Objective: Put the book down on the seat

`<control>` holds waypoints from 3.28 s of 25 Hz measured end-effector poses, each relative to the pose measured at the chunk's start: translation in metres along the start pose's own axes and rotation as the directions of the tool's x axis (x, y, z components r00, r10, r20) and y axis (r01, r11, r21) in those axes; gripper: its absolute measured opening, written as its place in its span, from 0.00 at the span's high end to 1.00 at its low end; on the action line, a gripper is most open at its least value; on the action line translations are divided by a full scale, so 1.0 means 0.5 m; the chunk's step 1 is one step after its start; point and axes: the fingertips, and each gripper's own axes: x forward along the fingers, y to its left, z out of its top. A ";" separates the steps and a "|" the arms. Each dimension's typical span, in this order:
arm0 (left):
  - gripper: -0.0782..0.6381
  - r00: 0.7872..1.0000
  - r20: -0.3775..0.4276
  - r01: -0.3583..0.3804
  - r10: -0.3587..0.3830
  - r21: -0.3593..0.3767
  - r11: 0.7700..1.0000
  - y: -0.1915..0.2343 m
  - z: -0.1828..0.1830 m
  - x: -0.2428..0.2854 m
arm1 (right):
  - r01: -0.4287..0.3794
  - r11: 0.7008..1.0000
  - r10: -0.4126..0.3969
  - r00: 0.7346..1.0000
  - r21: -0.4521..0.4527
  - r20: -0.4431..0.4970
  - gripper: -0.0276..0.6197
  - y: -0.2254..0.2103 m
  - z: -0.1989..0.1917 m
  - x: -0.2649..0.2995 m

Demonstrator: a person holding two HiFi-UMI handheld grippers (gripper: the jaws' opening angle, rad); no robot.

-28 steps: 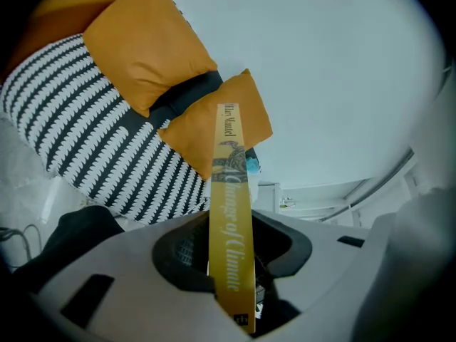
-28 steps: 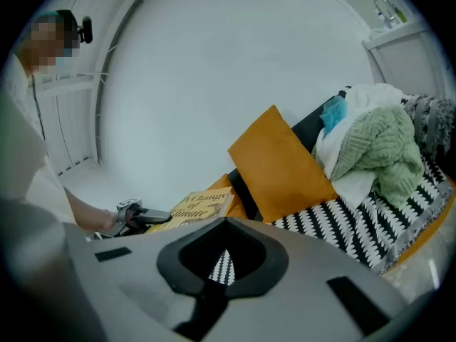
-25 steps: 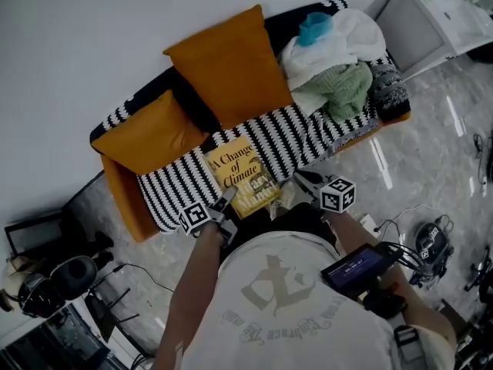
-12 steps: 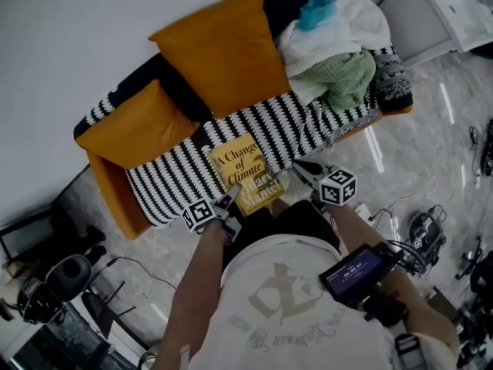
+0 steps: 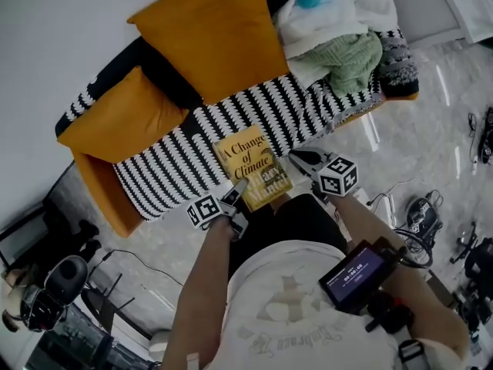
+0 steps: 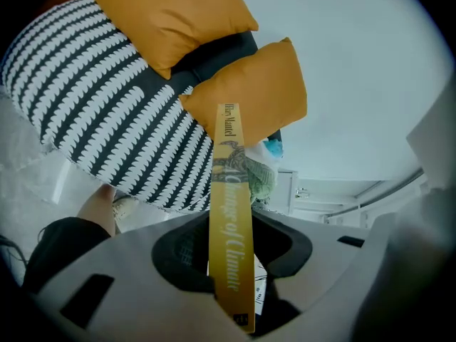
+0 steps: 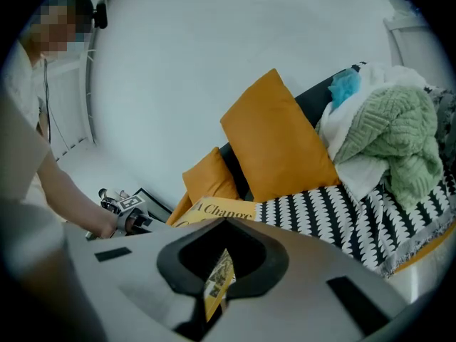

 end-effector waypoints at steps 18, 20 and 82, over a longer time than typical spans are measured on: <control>0.68 1.000 -0.022 -0.012 0.012 -0.034 0.999 0.113 0.013 0.061 | 0.013 0.999 -0.011 0.999 0.031 -0.049 0.94 -0.011 -0.085 0.059; 0.68 1.000 -0.028 -0.015 0.014 -0.027 1.000 0.121 0.020 0.083 | 0.018 0.999 -0.017 0.999 0.036 -0.044 0.94 -0.027 -0.084 0.057; 0.57 0.934 0.036 -0.356 0.355 0.188 0.915 0.359 0.226 0.350 | 0.100 0.970 -0.095 0.995 0.220 -0.032 0.94 -0.215 -0.220 0.086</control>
